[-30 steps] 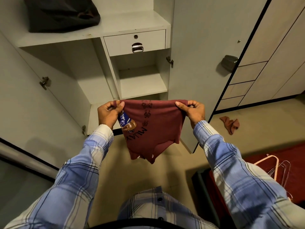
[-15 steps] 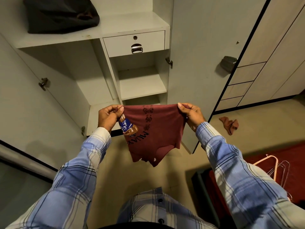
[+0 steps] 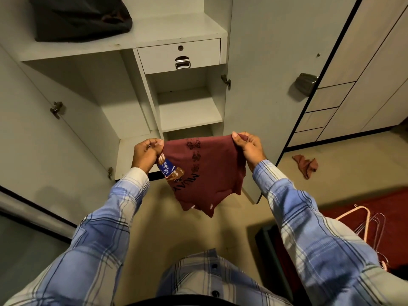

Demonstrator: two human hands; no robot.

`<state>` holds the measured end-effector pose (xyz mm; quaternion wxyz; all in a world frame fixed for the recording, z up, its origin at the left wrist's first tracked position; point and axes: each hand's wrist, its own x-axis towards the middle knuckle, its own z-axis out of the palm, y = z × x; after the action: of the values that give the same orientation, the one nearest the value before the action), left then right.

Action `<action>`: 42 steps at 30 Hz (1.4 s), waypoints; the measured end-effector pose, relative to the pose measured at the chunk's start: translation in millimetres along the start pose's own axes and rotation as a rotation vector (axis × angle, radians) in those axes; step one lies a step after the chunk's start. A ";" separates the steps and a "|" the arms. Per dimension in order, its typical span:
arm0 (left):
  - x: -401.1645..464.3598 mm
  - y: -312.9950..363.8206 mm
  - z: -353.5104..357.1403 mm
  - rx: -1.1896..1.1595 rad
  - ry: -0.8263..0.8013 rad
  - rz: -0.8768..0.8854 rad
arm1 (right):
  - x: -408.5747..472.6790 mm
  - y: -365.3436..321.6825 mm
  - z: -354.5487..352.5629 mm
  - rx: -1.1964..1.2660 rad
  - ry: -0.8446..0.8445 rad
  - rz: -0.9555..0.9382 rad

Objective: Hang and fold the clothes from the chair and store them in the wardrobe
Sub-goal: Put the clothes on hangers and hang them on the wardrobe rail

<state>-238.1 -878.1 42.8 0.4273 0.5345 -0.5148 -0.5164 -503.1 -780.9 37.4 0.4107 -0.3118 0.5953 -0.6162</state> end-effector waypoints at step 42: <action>-47.1 -79.0 189.1 0.522 -0.565 -0.092 | -72.6 107.4 -95.9 -0.211 0.451 0.248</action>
<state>-414.1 -808.9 -49.3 0.0948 0.4845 -0.7019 -0.5135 -538.4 -666.5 -70.6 0.3055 -0.1327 0.7662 -0.5496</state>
